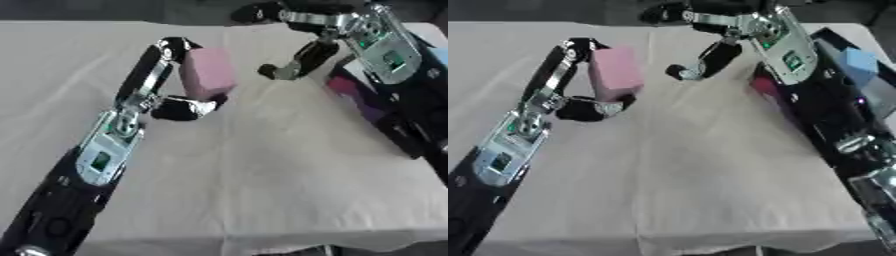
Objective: Pick up the objects with one hand, pass them to the other hand, and then place them into the box on the other side of the table.
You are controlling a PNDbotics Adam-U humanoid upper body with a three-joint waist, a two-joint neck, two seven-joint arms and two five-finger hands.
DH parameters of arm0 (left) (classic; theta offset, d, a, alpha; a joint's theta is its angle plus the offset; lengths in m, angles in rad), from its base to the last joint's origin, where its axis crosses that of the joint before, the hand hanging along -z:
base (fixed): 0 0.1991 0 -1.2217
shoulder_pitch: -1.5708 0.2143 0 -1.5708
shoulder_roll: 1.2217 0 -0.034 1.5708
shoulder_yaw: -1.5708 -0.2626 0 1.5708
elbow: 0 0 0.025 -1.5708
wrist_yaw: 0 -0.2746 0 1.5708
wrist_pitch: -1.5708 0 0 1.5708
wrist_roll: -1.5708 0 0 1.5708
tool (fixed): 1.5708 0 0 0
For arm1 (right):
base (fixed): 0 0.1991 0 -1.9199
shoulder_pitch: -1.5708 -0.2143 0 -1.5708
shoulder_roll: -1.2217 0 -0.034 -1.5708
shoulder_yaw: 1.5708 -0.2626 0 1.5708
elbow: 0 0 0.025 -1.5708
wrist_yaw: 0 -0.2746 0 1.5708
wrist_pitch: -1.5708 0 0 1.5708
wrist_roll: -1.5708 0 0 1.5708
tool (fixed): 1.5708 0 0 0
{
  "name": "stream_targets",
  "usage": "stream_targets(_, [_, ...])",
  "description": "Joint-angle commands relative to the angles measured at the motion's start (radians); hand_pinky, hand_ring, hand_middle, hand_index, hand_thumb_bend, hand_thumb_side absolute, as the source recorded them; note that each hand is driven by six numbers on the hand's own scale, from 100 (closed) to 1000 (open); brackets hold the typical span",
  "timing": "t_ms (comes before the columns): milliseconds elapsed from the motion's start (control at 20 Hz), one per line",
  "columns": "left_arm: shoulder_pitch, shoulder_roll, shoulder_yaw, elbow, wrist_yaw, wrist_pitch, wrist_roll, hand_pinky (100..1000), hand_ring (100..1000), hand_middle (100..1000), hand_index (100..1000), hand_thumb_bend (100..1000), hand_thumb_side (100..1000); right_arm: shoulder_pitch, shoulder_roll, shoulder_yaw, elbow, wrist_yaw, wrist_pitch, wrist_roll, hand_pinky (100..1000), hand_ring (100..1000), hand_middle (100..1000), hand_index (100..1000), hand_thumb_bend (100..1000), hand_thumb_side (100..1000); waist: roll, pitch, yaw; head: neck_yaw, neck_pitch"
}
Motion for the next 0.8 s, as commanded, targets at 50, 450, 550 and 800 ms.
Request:
stream_targets(50, [-0.021,-0.014,0.003,0.003,-0.024,0.013,0.006,673,529,506,478,100,147,-0.025,0.003,0.002,0.000,0.041,-0.020,0.004,1000,1000,1000,1000,308,177,-0.001,-0.029,0.001,-0.004,0.006])
stream_targets(450, [-0.023,-0.049,0.004,0.032,-0.067,0.038,0.031,656,514,487,448,100,120,-0.032,0.040,0.007,0.038,0.123,-0.005,-0.072,1000,1000,1000,1000,326,112,-0.003,-0.028,0.007,-0.010,0.007])
stream_targets(550, [-0.023,-0.056,0.006,0.040,-0.078,0.066,0.048,643,504,476,432,100,100,-0.033,0.044,0.009,0.043,0.137,0.002,-0.090,1000,1000,1000,1000,330,119,-0.003,-0.027,0.008,-0.011,0.007])
stream_targets(800, [-0.025,-0.072,0.004,0.048,-0.103,0.134,0.095,631,492,463,419,100,100,-0.020,0.030,0.019,0.027,0.143,0.009,-0.099,1000,1000,1000,1000,326,129,-0.004,-0.026,0.009,-0.013,0.007])
